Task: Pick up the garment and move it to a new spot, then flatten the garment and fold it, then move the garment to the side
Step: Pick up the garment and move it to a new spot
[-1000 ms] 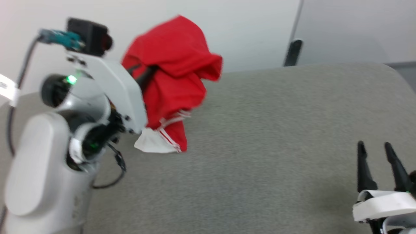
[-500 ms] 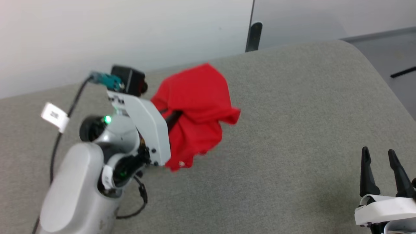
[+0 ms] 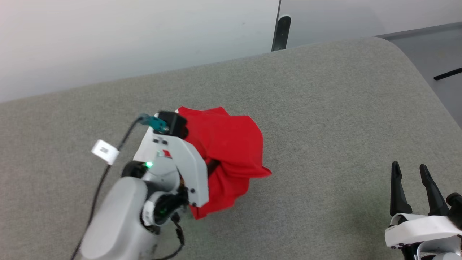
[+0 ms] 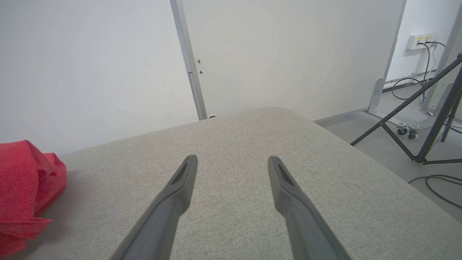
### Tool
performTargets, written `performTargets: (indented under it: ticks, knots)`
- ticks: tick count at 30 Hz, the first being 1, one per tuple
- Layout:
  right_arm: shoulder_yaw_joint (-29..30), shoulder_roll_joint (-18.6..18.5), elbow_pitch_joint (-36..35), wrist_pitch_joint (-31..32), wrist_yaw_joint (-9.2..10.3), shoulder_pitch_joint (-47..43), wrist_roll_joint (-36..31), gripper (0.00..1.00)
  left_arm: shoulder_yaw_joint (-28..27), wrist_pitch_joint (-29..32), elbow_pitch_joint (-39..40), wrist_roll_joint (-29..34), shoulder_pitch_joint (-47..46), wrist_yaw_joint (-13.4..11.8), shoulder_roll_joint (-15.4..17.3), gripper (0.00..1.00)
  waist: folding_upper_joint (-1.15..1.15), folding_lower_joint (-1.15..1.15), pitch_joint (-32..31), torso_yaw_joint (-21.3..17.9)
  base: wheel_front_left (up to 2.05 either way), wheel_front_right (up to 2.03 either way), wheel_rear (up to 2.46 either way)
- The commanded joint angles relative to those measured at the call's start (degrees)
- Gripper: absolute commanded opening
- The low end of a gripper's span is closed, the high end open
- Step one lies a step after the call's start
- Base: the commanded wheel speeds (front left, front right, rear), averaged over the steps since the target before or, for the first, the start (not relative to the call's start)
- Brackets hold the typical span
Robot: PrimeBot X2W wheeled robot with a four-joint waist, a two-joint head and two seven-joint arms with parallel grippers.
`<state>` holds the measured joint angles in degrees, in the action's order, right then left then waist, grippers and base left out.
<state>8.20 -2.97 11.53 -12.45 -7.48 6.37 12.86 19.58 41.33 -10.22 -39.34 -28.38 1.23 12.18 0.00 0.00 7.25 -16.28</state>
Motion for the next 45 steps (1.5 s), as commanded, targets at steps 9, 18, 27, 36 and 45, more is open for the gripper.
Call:
performTargets:
  ticks: [9,18,27,36,45]
  knots:
    - [-0.17,0.13,1.45,-0.37,-0.02,0.82,-0.23,1.0,4.0,-0.68,-6.17,0.81,-0.62,1.9,-3.07,0.78,0.0,0.0,-1.07,0.71,0.0,0.0,0.0]
    - [-0.59,0.12,1.32,0.77,-0.02,-0.18,-1.57,1.0,6.71,2.32,-7.52,0.32,-2.61,3.78,-2.5,1.0,0.0,0.0,-4.56,3.02,0.0,0.0,0.0]
    - [-0.37,0.12,-0.82,1.68,-0.02,-1.67,-3.49,1.0,4.1,-0.36,-2.57,-0.06,-2.36,3.55,0.18,1.0,0.0,0.0,-7.96,7.53,0.0,0.0,0.0]
    - [-1.62,-0.41,-2.64,2.18,-0.02,-3.55,-3.35,1.0,0.29,-12.87,3.46,1.47,3.92,4.88,4.45,1.0,0.0,0.0,-9.93,11.92,0.0,0.0,0.0]
    - [-2.13,-0.82,-4.21,2.81,-0.02,-5.12,-3.83,1.0,-3.92,-28.24,5.96,4.91,11.46,4.69,7.95,1.0,0.0,0.0,-10.43,16.06,0.0,0.0,0.0]
